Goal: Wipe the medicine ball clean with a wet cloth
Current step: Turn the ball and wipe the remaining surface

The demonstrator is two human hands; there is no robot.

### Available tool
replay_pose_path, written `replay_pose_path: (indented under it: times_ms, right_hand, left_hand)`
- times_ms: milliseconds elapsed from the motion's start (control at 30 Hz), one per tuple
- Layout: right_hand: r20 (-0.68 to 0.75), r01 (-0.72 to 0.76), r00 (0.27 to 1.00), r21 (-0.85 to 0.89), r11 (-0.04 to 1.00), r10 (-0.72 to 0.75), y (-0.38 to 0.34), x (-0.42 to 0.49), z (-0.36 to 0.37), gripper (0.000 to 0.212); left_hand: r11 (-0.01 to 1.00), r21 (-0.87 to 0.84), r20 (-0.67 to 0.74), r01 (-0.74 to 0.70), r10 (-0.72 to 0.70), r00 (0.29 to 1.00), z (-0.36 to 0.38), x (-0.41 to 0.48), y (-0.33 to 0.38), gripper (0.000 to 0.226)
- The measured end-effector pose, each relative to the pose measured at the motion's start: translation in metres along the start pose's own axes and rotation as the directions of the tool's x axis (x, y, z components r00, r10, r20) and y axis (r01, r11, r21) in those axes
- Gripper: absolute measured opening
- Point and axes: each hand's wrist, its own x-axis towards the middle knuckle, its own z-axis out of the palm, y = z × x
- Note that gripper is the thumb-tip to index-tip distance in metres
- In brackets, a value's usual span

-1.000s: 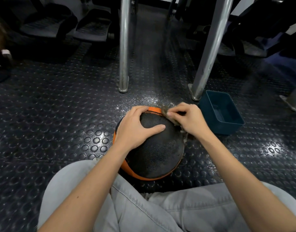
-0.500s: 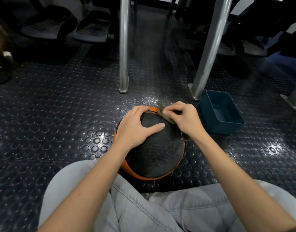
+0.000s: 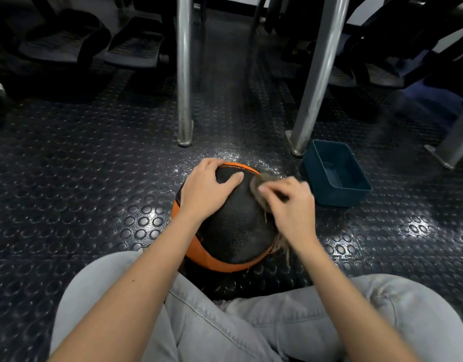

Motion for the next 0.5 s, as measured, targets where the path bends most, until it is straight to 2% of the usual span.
replay_pose_path:
  times_ms: [67, 133, 200, 267, 367, 433, 500]
  right_hand:
    - [0.070, -0.154, 0.985, -0.023, 0.988, 0.156, 0.007, 0.034, 0.005, 0.015]
    - [0.104, -0.225, 0.970, 0.023, 0.974, 0.221, 0.008, 0.042, 0.008, 0.013]
    - [0.038, -0.147, 0.989, 0.039, 0.988, 0.145, 0.000, 0.022, 0.009, 0.009]
    - [-0.054, 0.022, 0.998, -0.006, 1.000, -0.022, -0.016, -0.016, 0.008, 0.010]
    - [-0.083, 0.233, 0.967, -0.089, 0.968, -0.240, -0.027, -0.054, 0.012, 0.017]
    - [-0.083, 0.217, 0.972, -0.069, 0.974, -0.222, -0.021, -0.043, 0.008, 0.018]
    - [-0.059, 0.112, 0.992, -0.043, 0.993, -0.114, -0.015, -0.017, 0.007, 0.016]
  left_hand:
    - [1.000, -0.006, 0.007, -0.003, 0.003, 1.000, 0.000, -0.002, 0.000, 0.055]
    - [1.000, -0.021, -0.010, 0.015, -0.016, 1.000, 0.000, -0.003, -0.001, 0.054]
    - [0.998, -0.044, -0.054, 0.050, -0.052, 0.997, 0.000, -0.003, -0.001, 0.053]
    - [0.997, -0.036, -0.084, 0.061, -0.064, 0.994, 0.003, 0.000, 0.001, 0.052]
    - [0.998, -0.006, -0.078, 0.058, -0.058, 0.995, 0.006, 0.004, 0.005, 0.053]
    - [0.999, 0.001, -0.053, 0.050, -0.050, 0.997, 0.007, 0.005, 0.007, 0.053]
    - [0.998, 0.007, -0.041, 0.055, -0.055, 0.998, 0.006, 0.006, 0.008, 0.055]
